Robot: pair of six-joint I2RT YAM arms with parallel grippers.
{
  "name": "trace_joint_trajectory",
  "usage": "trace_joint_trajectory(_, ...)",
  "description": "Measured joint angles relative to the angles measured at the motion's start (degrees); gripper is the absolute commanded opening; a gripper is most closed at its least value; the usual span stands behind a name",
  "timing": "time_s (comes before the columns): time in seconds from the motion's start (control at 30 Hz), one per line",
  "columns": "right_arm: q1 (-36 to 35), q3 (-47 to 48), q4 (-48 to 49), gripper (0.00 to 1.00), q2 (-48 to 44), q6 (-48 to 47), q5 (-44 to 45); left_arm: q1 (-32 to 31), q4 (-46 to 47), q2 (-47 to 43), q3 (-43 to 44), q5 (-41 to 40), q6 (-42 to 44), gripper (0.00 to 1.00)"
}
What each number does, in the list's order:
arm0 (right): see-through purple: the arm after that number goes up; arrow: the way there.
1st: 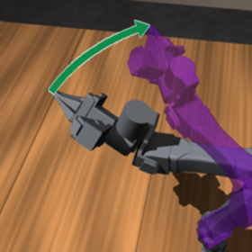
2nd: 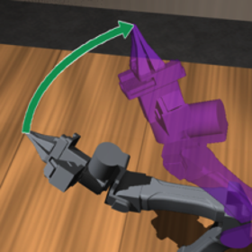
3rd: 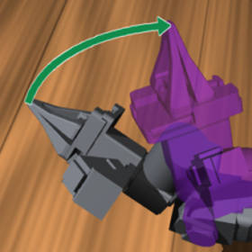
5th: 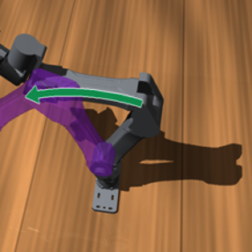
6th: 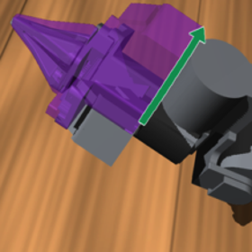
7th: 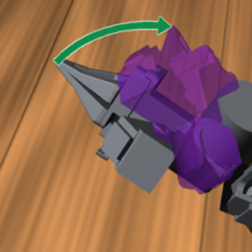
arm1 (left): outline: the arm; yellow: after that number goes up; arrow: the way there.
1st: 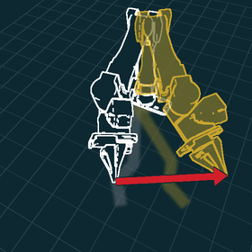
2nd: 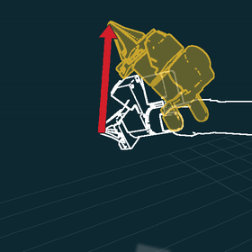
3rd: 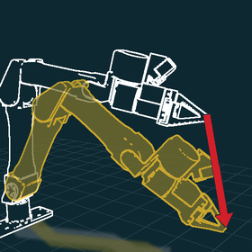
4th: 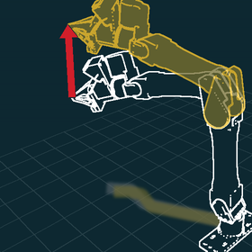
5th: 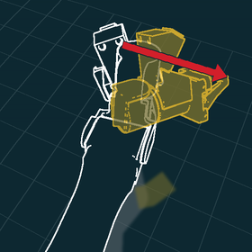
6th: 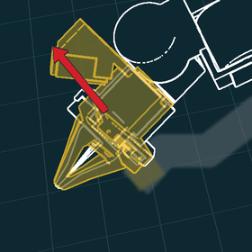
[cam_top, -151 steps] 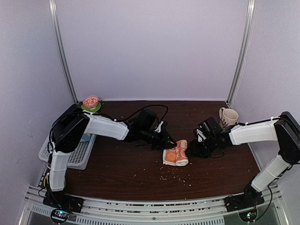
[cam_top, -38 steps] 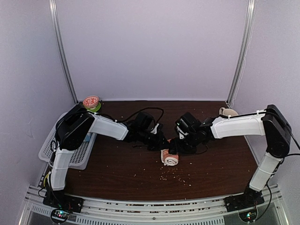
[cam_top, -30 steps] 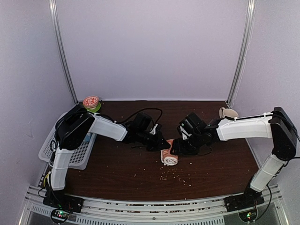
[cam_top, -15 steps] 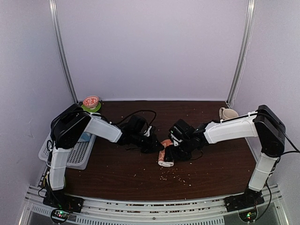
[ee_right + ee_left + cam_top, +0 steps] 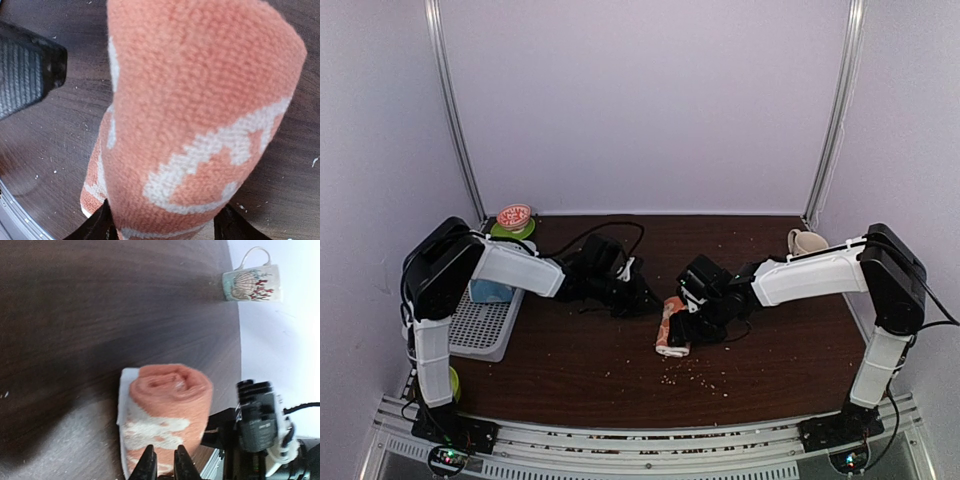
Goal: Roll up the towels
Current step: Roll the towel at the center of the board.
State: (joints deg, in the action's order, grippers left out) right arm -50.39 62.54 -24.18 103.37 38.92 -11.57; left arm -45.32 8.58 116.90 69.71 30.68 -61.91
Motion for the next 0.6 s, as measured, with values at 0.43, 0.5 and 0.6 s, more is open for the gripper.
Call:
trace_joint_trajectory(0.43, 0.68, 0.0, 0.15, 0.66, 0.0, -1.57, -0.46, -0.15, 7.32, 9.05, 9.07, 5.62, -0.9, 0.13)
trace_joint_trajectory(0.5, 0.72, 0.0, 0.17, 0.67, -0.02, -2.19, -0.46, -0.15, 8.17, 10.78, 9.27, 6.38, -1.36, 0.13)
trace_joint_trajectory(0.6, 0.92, 0.0, 0.13, 0.68, -0.13, -3.02, -0.42, -0.15, 8.98, 12.57, 9.49, 7.19, -1.99, 0.12)
